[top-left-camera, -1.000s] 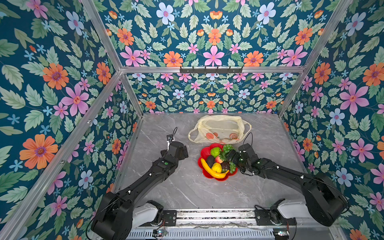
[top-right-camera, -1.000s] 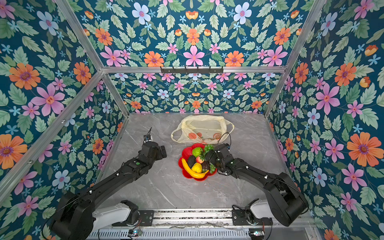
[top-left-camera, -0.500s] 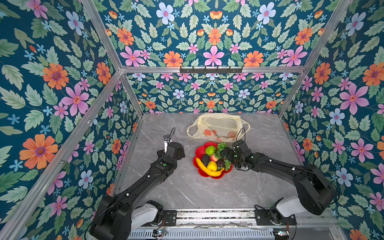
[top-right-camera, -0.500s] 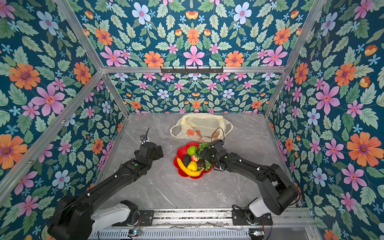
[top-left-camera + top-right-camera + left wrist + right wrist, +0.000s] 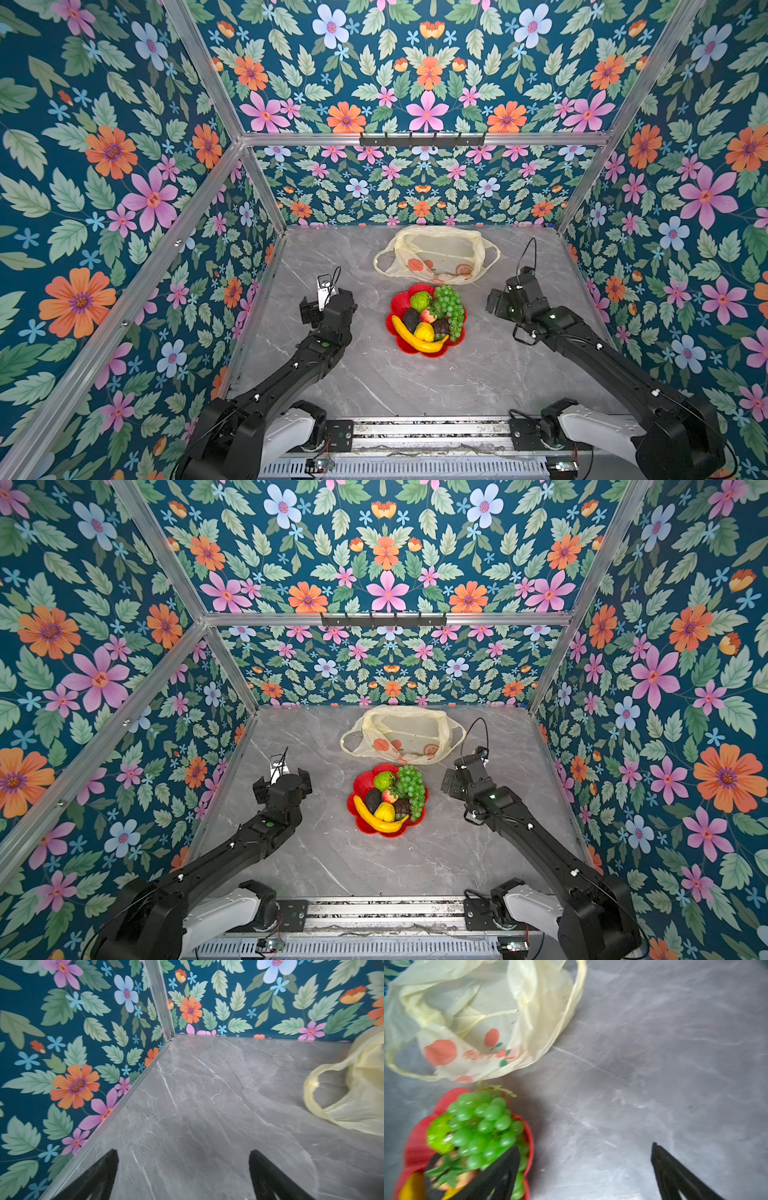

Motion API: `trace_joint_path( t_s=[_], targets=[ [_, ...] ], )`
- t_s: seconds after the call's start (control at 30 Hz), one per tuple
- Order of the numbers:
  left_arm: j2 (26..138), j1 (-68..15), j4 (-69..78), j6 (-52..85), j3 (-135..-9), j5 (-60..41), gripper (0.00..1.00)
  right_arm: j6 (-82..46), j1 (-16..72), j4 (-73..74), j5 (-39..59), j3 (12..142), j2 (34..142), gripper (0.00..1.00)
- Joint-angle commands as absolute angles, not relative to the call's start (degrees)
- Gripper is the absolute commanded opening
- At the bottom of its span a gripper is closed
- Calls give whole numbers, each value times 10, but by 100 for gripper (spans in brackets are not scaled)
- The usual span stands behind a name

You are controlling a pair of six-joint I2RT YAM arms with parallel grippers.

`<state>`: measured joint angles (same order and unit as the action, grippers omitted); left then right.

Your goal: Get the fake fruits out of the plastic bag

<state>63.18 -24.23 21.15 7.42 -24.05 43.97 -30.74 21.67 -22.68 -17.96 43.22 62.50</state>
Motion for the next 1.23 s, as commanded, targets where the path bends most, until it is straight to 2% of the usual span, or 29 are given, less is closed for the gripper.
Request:
trace_joint_path(
  t_s=[0.0,0.17,0.3,0.43,0.53,0.63,0.7,0.77,1.2],
  targets=[
    [655,-217,382,-8,-211,448,100,-181,190,-124,-292,373,592,99],
    [721,-167,541,-31,-148,373,100,-90,132,92,-271,260,581,99],
    [814,-133,655,-40,-135,328,99,-24,120,232,-266,223,652,99],
    [855,-119,741,-56,-123,270,100,16,107,354,-221,211,742,99],
    [918,-81,864,-42,-95,187,100,33,85,400,-126,210,764,99],
    [938,-46,798,-19,-135,127,100,14,42,447,-67,202,794,99],
    [917,-14,686,10,-169,73,100,-14,-6,435,13,203,800,99],
    [928,-12,736,8,-158,84,100,-38,-29,508,32,183,829,99],
    [926,-17,722,1,-162,84,100,-33,-23,493,11,183,824,99]
  ],
)
